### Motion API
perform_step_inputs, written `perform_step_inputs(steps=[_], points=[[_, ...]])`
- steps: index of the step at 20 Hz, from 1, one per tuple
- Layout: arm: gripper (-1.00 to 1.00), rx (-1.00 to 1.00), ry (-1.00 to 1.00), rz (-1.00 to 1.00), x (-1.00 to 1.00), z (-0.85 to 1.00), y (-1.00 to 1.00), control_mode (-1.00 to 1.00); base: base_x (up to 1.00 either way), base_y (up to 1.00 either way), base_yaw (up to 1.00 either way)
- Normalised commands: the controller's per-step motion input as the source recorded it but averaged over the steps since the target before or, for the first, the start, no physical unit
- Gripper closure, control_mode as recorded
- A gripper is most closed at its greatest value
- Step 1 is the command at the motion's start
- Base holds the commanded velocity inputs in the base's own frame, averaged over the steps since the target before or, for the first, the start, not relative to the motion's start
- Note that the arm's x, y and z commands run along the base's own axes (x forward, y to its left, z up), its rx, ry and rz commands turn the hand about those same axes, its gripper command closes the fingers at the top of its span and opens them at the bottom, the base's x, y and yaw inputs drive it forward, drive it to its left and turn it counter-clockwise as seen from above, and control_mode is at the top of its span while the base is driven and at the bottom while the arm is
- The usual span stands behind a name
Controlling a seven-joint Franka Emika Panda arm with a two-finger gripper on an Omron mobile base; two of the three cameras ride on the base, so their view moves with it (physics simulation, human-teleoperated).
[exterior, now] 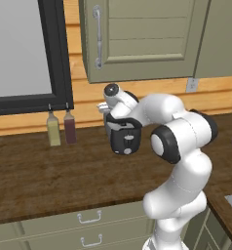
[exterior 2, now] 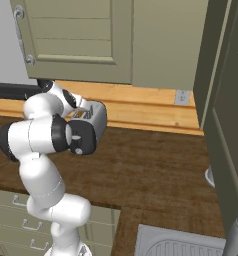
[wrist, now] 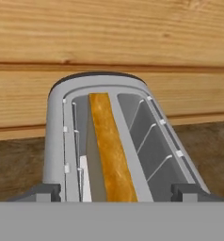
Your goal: Start the toaster. Once the lever pops up, take the bread to the plate on the dining counter.
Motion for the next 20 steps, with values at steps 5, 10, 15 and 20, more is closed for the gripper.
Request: perform_step_inputs(steps=[5, 10, 15, 20], points=[[-1.0, 0.0, 0.0, 0.0, -0.32, -0.27, -0.02, -1.0, 0.0, 0.0, 0.0], [-1.0, 0.0, 0.0, 0.0, -0.27, -0.25, 0.0, -1.0, 0.0, 0.0, 0.0], [-1.0, 0.0, 0.0, 0.0, 0.01, -0.16, 0.0, -1.0, 0.0, 0.0, 0.0], [-1.0, 0.0, 0.0, 0.0, 0.01, -0.27, 0.0, -1.0, 0.0, 0.0, 0.0]])
